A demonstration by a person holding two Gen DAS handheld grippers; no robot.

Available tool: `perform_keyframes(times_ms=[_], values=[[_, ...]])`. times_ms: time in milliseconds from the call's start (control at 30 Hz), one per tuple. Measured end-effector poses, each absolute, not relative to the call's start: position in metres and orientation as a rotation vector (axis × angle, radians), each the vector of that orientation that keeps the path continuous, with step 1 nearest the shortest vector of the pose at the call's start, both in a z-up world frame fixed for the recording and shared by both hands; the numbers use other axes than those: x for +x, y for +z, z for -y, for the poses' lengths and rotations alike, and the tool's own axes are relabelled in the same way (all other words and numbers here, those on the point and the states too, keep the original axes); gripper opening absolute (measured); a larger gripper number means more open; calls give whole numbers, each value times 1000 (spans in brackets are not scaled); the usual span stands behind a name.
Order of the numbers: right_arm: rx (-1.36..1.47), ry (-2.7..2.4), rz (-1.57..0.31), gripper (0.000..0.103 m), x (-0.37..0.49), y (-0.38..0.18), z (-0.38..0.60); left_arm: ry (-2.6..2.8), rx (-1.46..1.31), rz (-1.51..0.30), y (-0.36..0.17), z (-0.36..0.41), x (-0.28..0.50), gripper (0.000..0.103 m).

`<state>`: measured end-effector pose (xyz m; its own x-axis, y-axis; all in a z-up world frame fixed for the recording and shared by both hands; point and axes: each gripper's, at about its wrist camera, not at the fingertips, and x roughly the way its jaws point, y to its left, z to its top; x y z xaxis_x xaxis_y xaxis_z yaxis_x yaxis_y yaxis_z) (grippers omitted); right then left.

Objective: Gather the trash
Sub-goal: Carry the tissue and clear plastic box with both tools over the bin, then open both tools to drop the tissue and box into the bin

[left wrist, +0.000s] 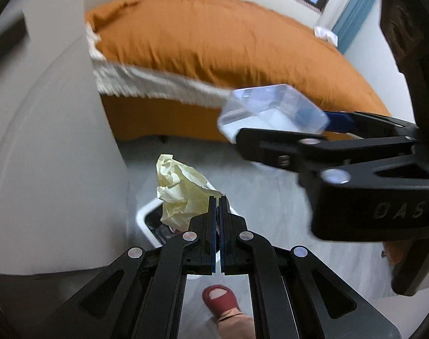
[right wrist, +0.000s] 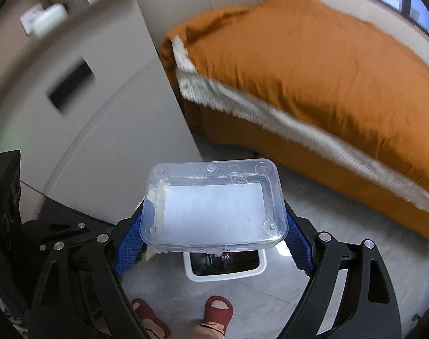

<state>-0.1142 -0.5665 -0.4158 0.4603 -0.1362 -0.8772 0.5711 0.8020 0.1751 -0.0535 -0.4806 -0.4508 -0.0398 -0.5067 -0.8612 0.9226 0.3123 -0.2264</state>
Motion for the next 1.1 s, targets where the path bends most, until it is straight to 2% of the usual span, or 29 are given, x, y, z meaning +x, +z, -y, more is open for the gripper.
perform_keyframes(times_ms=[267, 300, 333, 367, 400, 500, 700, 900, 1100], values=[[563, -355, -1089, 86, -99, -536, 573, -1238, 556, -1154, -552, 493, -46, 3], [570, -333, -1101, 86, -97, -549, 573, -1240, 558, -1166, -562, 494, -46, 18], [569, -312, -1124, 87, -94, -564, 572, -1231, 569, -1186, -575, 496, -45, 38], [564, -307, -1141, 87, -92, -574, 571, -1225, 571, -1192, -584, 496, -43, 89], [562, -306, -1160, 97, -90, -586, 570, -1229, 559, -1195, -594, 496, -42, 98], [566, -332, -1180, 99, -89, -611, 569, -1205, 571, -1210, -614, 497, -40, 98], [564, -356, -1204, 99, -94, -620, 567, -1168, 583, -1220, -627, 493, -34, 98], [535, -357, -1198, 99, -85, -599, 566, -1156, 574, -1225, -609, 487, -33, 98], [519, -361, -1158, 99, -86, -552, 564, -1160, 541, -1191, -572, 481, -30, 98]])
